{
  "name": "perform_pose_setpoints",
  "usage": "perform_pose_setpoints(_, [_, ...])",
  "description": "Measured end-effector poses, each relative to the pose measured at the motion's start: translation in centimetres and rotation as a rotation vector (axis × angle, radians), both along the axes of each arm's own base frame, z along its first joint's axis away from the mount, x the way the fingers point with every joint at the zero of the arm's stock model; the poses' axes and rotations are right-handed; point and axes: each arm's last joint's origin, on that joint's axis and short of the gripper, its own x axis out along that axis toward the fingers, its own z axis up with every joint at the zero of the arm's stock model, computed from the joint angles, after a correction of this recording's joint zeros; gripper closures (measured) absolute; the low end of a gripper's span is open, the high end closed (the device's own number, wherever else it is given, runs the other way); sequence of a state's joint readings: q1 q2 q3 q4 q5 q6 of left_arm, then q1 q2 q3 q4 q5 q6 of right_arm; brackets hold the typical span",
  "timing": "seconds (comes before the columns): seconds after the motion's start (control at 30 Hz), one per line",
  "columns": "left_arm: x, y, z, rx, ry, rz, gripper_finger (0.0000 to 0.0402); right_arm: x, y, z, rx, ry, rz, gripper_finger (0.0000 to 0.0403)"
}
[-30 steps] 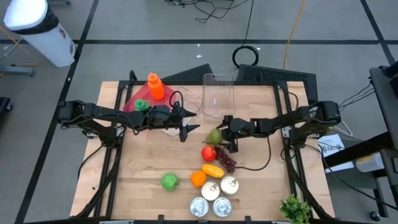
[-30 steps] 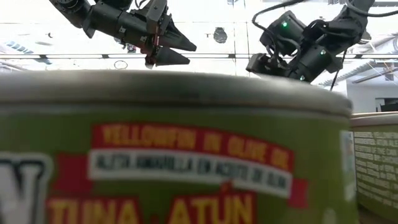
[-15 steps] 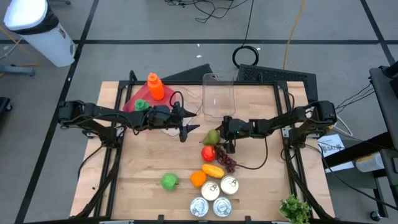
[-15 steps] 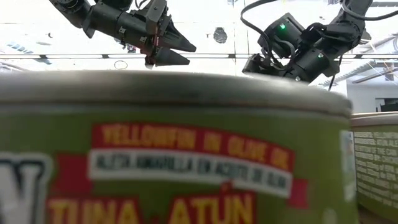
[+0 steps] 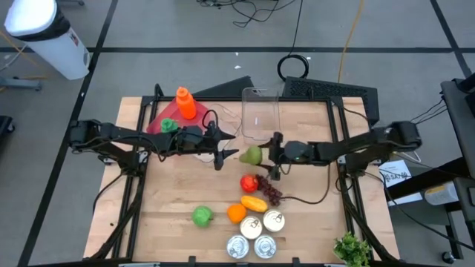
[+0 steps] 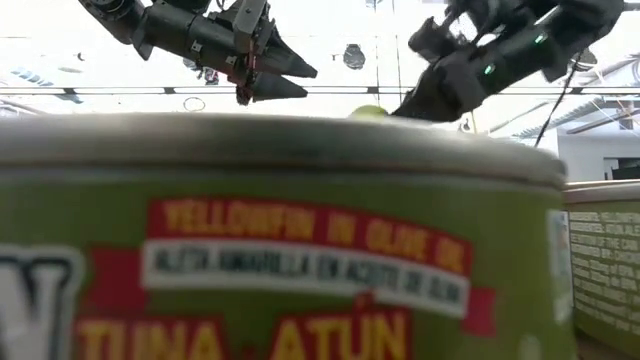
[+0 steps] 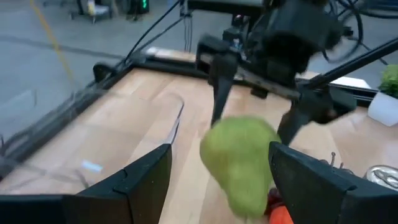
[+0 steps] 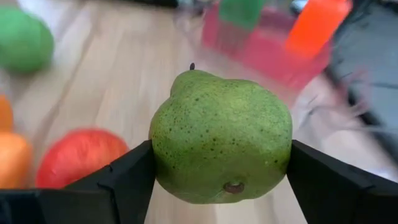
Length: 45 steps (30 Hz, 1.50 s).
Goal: Pick & Place Food Item
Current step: Put the green pear into the left transparent bin
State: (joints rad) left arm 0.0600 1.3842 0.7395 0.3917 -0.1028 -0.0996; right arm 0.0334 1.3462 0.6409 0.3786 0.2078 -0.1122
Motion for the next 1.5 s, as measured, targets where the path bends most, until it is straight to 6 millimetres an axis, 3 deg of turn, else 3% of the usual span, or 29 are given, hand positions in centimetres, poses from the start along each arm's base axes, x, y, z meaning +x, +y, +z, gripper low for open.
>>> perform_pose_setpoints(0.2, [0.3, -1.2, 1.0, 0.125, -0.089, -0.064, 0.0128, -3.2, 0.4, 0.9, -0.001, -0.146, -0.1, 0.01])
perform_pose_setpoints(0.5, [1.2, -1.5, 1.9, 0.133, -0.277, -0.03, 0.0128, -6.8, 0.7, 0.4, 0.076, -0.632, -0.07, 0.01])
perform_pose_setpoints(0.67, [2.9, -1.6, 1.8, 0.14, -0.408, -0.052, 0.0128, -6.7, 0.9, 0.7, 0.089, -0.703, -0.016, 0.01])
perform_pose_setpoints(1.0, [6.2, -1.7, 2.0, 0.139, -0.462, -0.091, 0.0128, -6.4, 0.9, 0.5, 0.078, -0.679, -0.015, 0.01])
perform_pose_setpoints(1.5, [6.1, -1.8, 2.3, 0.136, -0.487, -0.089, 0.0129, -6.6, 0.9, 1.2, 0.025, -0.744, -0.012, 0.01])
